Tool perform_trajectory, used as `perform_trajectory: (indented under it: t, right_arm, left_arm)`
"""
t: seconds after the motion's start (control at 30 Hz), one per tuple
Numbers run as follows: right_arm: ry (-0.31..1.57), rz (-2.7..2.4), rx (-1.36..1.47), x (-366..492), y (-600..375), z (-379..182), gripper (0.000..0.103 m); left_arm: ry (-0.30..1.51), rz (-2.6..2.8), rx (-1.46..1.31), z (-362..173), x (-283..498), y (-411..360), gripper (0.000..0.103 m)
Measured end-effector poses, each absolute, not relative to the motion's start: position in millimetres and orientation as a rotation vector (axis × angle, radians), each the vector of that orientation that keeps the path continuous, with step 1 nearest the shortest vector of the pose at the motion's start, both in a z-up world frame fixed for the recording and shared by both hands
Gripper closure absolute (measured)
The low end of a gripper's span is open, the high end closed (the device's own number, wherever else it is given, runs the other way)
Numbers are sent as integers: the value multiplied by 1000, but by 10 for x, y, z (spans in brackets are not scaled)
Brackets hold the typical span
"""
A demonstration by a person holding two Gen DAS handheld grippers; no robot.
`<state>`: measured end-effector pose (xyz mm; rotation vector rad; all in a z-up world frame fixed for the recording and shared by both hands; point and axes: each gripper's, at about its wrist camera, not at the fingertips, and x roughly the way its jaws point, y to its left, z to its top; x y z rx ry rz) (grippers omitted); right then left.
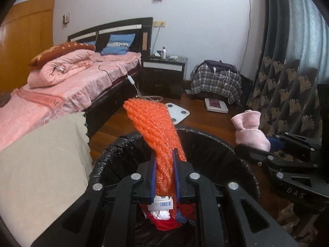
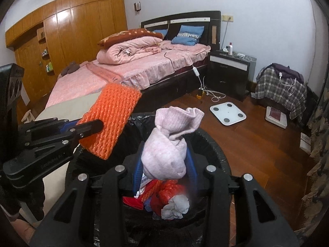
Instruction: Collect trash
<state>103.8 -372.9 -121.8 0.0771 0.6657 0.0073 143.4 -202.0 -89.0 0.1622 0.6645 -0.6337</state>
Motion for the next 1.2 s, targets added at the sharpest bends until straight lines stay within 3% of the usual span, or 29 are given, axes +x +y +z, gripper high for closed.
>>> perform_trajectory:
  t: [0.03, 0.17, 0.23, 0.27, 0.33, 0.5, 0.7, 1.2]
  right_arm:
    - [669, -5, 70, 1061, -3738, -1241, 49]
    - [666, -28, 74, 1065, -3784, -1265, 31]
    - [654, -42, 72, 1021, -3799, -1245, 15]
    - [651, -46, 73, 1011, -3797, -1234, 12]
    - [651, -46, 85, 980, -3785, -1181, 9]
    - [631, -26, 129, 848, -3723, -971, 6]
    - [599, 5, 138, 661, -3527, -709, 5]
    - [543, 45, 133, 291, -3150, -243, 5]
  left_arm:
    - [669, -635, 155, -904, 1460, -2000, 85]
    - [679, -619, 134, -914, 1515, -1883, 67]
    - [679, -608, 121, -878, 1527, -1793, 56]
    - [674, -600, 118, -858, 1528, -1770, 45]
    - [656, -577, 117, -797, 1502, -1696, 39]
    - [624, -528, 101, -597, 1374, -1462, 19]
    - [595, -444, 92, -354, 1139, -1194, 8]
    - [536, -321, 71, 5, 533, -728, 7]
